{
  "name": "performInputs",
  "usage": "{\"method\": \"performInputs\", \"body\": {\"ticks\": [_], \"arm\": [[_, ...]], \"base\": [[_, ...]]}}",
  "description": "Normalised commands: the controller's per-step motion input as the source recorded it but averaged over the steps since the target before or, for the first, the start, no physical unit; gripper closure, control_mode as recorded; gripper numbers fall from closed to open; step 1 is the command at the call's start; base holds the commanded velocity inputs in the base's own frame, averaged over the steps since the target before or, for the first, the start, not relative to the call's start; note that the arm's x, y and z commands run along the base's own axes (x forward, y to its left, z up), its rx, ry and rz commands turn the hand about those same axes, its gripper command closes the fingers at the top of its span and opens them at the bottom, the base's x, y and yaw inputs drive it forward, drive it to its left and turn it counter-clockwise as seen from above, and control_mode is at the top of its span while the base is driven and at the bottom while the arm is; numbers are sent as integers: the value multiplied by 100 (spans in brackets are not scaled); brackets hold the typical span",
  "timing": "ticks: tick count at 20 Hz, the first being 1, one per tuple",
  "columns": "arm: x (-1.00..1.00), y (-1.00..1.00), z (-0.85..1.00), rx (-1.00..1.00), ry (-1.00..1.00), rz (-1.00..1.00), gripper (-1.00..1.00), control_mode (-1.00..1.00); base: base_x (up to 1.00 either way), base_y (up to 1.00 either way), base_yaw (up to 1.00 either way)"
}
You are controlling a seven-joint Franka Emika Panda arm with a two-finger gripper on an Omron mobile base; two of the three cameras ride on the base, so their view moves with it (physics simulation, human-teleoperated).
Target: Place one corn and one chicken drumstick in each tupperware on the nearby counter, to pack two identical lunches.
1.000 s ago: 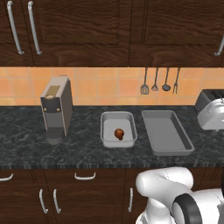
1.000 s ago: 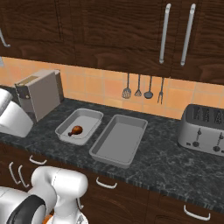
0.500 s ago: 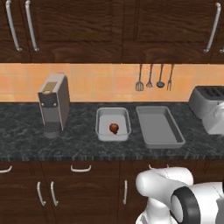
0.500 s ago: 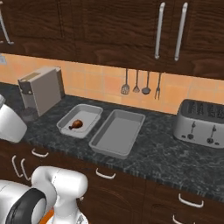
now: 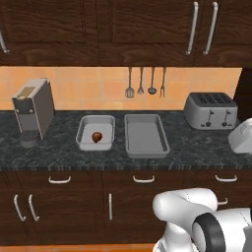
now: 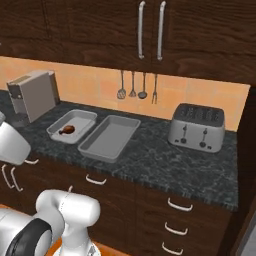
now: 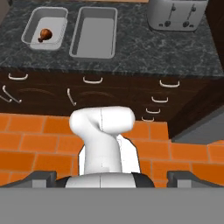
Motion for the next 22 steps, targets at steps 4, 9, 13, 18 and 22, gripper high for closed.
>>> {"method": "performInputs", "body": {"ticks": [4, 9, 13, 18, 22], "arm": [[0, 0, 0, 0, 0, 0, -100, 100], [0, 0, 0, 0, 0, 0, -100, 100], [0, 0, 0, 0, 0, 0, -100, 100], [0, 0, 0, 0, 0, 0, -100, 100], [0, 0, 0, 0, 0, 0, -100, 100]], "base": [[-39, -56, 0], [-10, -62, 0], [-15, -68, 0], [-1, -71, -14], [-4, -88, -21]]}}
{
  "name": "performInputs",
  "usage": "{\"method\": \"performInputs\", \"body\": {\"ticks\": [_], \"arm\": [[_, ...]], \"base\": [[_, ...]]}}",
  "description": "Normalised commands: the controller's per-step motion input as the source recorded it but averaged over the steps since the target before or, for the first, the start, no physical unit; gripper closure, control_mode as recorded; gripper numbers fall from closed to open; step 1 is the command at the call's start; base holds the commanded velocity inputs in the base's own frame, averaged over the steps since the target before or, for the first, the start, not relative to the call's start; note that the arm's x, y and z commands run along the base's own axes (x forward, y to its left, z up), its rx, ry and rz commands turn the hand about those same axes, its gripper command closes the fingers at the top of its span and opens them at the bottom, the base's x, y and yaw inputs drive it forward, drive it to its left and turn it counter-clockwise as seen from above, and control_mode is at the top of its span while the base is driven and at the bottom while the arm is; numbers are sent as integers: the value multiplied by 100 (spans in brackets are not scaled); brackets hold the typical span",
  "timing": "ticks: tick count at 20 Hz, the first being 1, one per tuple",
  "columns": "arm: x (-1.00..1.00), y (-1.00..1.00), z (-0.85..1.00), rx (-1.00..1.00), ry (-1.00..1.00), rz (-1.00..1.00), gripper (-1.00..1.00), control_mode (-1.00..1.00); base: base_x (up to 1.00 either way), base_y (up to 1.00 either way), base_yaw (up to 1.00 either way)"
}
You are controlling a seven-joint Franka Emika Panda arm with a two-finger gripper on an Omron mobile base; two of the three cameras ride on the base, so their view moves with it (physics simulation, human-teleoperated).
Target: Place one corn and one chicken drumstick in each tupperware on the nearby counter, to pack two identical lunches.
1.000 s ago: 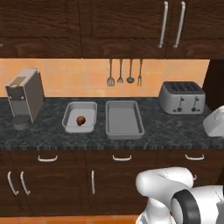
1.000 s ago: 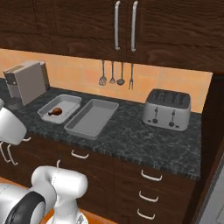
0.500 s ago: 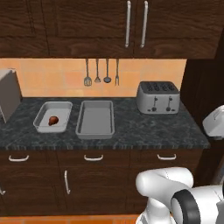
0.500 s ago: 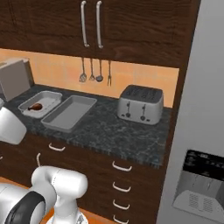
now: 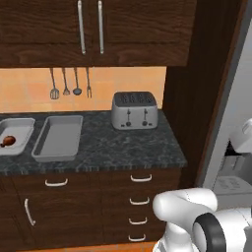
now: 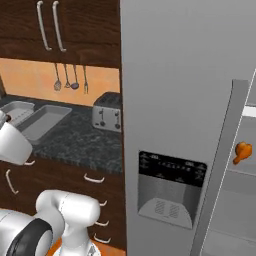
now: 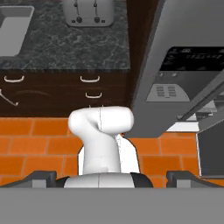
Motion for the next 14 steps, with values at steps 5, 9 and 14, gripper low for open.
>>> {"method": "performInputs", "body": {"ticks": [5, 9, 14], "arm": [[0, 0, 0, 0, 0, 0, -100, 100], [0, 0, 0, 0, 0, 0, -100, 100], [0, 0, 0, 0, 0, 0, -100, 100]], "base": [[0, -84, -2], [0, -76, 0], [0, -44, -12]]}}
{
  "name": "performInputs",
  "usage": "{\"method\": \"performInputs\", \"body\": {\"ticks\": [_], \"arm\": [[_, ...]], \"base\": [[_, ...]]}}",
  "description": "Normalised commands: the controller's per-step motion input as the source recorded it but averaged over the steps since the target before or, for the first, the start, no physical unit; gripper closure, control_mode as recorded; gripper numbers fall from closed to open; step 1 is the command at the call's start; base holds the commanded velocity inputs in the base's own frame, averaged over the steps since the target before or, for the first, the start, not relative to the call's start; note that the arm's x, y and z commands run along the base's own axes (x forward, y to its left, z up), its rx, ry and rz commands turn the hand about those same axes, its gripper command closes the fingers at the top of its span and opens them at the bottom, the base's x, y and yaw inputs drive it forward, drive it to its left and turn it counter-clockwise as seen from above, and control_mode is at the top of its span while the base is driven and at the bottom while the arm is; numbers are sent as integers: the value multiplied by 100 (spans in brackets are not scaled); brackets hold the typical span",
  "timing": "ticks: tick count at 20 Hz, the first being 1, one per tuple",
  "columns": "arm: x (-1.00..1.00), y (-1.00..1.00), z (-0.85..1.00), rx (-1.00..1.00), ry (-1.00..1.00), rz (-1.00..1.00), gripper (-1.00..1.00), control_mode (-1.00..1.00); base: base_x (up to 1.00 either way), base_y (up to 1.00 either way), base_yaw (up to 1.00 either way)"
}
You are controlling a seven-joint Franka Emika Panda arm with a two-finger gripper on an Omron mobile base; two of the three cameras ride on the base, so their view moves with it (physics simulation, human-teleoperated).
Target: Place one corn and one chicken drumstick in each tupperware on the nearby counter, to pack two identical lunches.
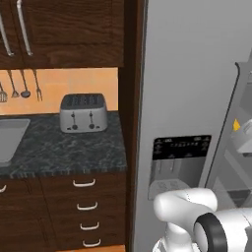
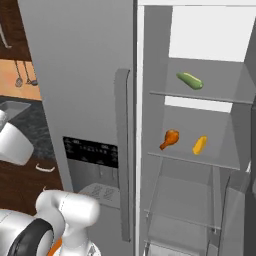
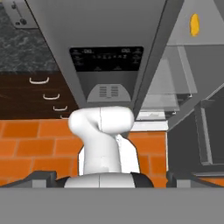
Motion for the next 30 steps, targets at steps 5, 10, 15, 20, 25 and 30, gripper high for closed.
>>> {"method": "performInputs", "body": {"ticks": [5, 10, 15, 20, 25, 30], "arm": [[0, 0, 0, 0, 0, 0, -100, 100], [0, 0, 0, 0, 0, 0, -100, 100], [0, 0, 0, 0, 0, 0, -100, 100], [0, 0, 0, 0, 0, 0, -100, 100], [0, 0, 0, 0, 0, 0, -100, 100], [0, 0, 0, 0, 0, 0, -100, 100]], "base": [[3, -28, -20], [3, -48, -3], [0, -51, 0], [15, -3, -8], [19, -18, -13], [46, -20, 0]]}}
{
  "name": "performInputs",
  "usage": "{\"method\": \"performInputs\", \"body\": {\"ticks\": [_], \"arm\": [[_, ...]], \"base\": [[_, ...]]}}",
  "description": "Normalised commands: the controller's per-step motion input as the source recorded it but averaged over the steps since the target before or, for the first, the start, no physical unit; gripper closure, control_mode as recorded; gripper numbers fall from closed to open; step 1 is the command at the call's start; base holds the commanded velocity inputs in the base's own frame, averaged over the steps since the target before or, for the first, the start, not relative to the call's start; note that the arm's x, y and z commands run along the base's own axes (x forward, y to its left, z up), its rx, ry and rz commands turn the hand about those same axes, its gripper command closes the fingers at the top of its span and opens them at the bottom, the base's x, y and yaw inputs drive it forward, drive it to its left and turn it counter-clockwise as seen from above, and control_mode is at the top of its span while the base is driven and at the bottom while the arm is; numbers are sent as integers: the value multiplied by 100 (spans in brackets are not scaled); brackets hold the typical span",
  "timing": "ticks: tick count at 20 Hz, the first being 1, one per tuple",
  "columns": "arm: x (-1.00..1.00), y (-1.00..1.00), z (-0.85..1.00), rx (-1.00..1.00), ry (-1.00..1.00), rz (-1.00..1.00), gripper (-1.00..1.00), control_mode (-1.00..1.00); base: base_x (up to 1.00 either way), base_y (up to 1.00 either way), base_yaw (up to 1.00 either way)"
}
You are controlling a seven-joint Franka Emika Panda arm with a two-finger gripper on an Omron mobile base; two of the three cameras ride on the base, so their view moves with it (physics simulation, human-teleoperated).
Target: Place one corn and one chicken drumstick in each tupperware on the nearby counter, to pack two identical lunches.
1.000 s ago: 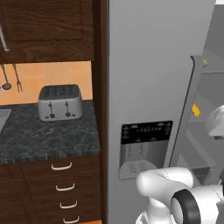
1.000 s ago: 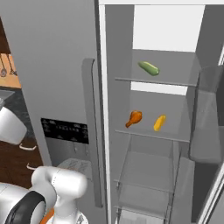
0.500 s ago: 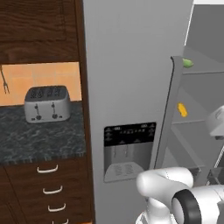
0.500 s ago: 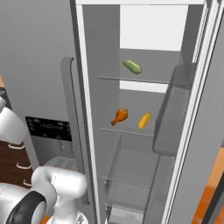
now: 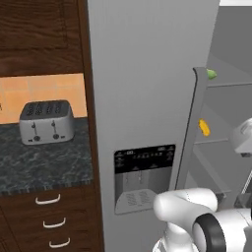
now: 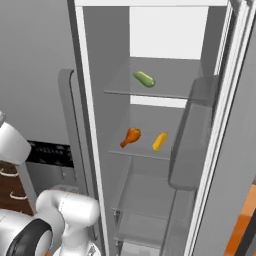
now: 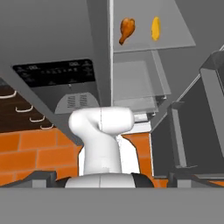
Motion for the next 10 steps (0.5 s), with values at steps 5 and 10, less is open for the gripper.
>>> {"method": "performInputs", "body": {"ticks": [5, 10], "arm": [[0, 0, 0, 0, 0, 0, -100, 100], [2, -11, -1, 0, 0, 1, -100, -100]], "base": [[1, -64, 5], [0, -57, 5]]}}
